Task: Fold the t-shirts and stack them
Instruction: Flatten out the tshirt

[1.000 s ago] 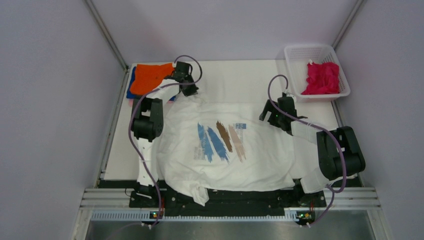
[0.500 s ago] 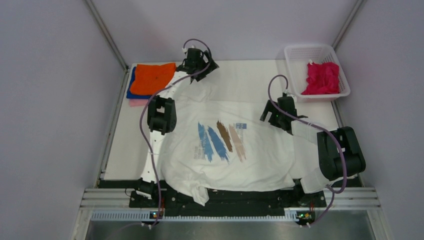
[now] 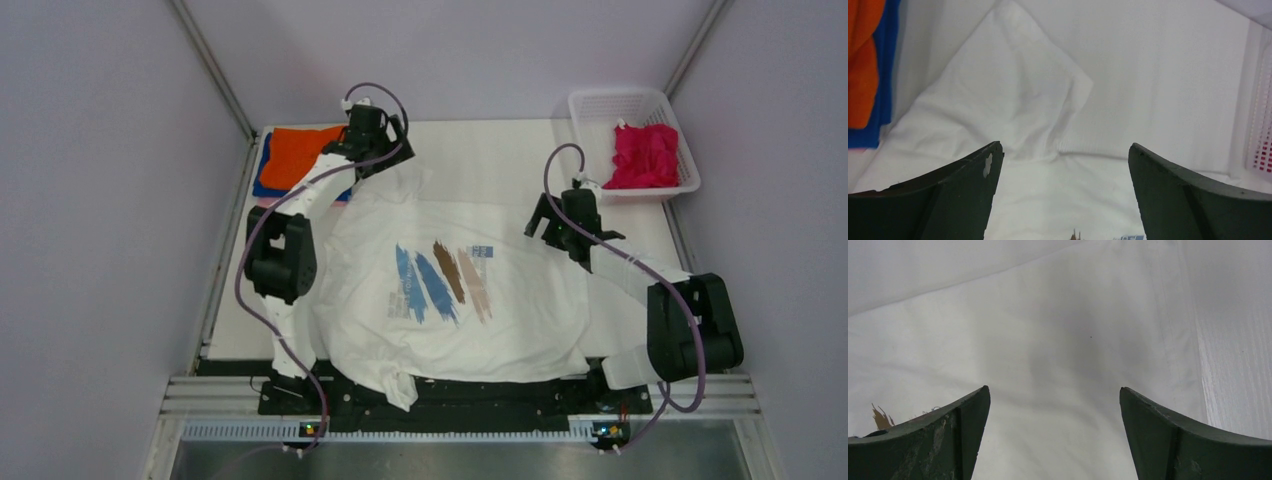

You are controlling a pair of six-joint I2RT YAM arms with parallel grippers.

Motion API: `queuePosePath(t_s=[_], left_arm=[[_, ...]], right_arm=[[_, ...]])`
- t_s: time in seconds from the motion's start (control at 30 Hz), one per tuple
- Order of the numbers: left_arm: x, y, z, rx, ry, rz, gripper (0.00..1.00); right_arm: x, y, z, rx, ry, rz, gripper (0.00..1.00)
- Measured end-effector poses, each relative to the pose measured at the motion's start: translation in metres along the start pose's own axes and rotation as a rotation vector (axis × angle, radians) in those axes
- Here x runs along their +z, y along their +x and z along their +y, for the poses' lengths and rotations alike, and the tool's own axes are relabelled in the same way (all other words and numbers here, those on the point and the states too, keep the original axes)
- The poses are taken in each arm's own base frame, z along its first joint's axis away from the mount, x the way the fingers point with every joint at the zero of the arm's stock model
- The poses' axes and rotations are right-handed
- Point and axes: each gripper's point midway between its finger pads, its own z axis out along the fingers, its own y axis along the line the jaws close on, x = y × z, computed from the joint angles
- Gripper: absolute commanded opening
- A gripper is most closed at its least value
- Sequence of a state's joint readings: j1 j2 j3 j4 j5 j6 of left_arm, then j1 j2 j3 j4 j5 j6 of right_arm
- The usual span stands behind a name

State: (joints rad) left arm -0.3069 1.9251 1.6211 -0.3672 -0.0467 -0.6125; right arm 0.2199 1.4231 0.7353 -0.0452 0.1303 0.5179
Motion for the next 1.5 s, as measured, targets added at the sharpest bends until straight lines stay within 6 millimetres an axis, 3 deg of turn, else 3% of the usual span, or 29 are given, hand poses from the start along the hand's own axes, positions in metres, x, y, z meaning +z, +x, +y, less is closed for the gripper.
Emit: queuePosePath(t_s=[0.07,0.17,0.27,0.33,0.5,0.67,0.83,1.2,1.37,1.5], left_arm=[[-0.023,0.020,0.011,0.023,-0.012,0.024,0.99],[-0.031,0.057,0.029,0.050,-0.045,0.091,0.99],[-0.022,0.096,0.051,0.065,-0.114,0.204,0.99],[-0.013,0.112,0.062,0.066,-0.160,0.264,0.99],[0.018,0.126,0.077,0.062,-0.242,0.324,0.99],[0.048,0.103,0.069,0.051,-0.260,0.300,0.99],[0.084,0.067,0.063,0.020,-0.251,0.251,0.99],[0.132,0.010,0.054,-0.045,-0.145,0.159,0.99],[0.139,-0.002,0.043,-0.050,-0.074,0.143,0.99],[0.134,-0.013,0.033,-0.029,-0.036,0.121,0.99]], right_arm=[[0.000,0.003,-0.001,-0.002,0.005,0.010,0.99],[-0.001,0.006,-0.001,-0.003,0.002,0.024,0.99],[0.002,0.010,-0.001,-0.005,0.001,0.043,0.99],[0.008,0.015,-0.002,-0.007,0.009,0.067,0.99],[0.030,0.023,-0.003,-0.016,0.037,0.119,0.99],[0.051,0.005,0.006,-0.003,0.046,0.089,0.99],[0.077,-0.020,0.013,0.010,0.052,0.061,0.99],[0.143,-0.088,0.025,0.029,0.054,-0.021,0.99],[0.149,-0.099,0.025,-0.013,0.058,-0.018,0.99],[0.137,-0.103,0.028,-0.056,0.049,-0.012,0.99]])
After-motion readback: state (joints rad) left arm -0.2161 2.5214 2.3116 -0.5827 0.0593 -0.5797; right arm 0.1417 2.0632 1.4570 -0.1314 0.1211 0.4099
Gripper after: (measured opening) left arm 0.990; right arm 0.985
